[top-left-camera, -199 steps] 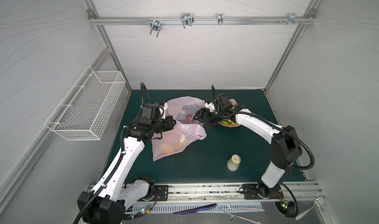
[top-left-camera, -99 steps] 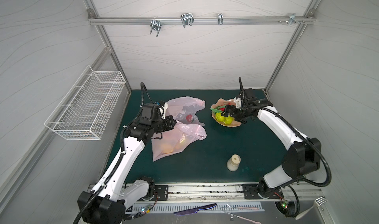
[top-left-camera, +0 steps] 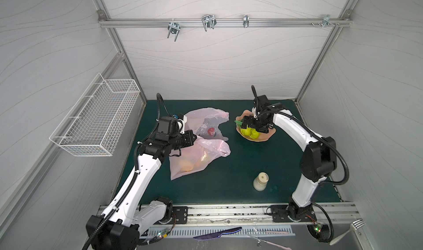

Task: Place the fruits into the plastic bag
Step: Pick up the fruit from the plate.

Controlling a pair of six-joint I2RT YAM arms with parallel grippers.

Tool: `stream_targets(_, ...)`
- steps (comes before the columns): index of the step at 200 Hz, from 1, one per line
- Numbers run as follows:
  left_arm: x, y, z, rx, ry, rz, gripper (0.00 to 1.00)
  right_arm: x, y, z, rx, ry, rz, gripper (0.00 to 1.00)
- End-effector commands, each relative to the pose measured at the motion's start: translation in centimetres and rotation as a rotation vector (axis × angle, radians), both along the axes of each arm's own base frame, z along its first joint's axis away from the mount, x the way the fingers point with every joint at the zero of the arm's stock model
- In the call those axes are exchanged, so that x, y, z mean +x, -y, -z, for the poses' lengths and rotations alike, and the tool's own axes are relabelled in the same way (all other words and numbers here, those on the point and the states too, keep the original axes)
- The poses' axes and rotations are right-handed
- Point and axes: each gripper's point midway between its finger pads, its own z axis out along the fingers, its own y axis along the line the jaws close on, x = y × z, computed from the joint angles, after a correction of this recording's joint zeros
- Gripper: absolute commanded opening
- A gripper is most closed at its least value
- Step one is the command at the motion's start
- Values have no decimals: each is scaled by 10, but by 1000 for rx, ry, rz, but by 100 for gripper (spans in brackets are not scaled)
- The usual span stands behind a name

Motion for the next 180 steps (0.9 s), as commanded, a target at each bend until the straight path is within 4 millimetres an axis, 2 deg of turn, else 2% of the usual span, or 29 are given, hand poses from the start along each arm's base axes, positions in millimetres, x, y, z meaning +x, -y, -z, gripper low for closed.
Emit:
stream_targets(1,4,2,-13,-24,59,6,0,-4,14,19,-207,-49,-8,99)
stream_targets(25,4,3,-13,-36,62,9,0,5,13,33,-323,-36,-13,99)
stream_targets(92,2,6,-11,-59,57,17,0,23,8,47,-502,25,-20,99)
stream_targets(141,1,7,-10,-65,51,19,0,29,9,62,-528,21,-12,96)
stream_targets(180,0,7,-12,-66,53,18,0,34,5,63,-515,41,-8,91)
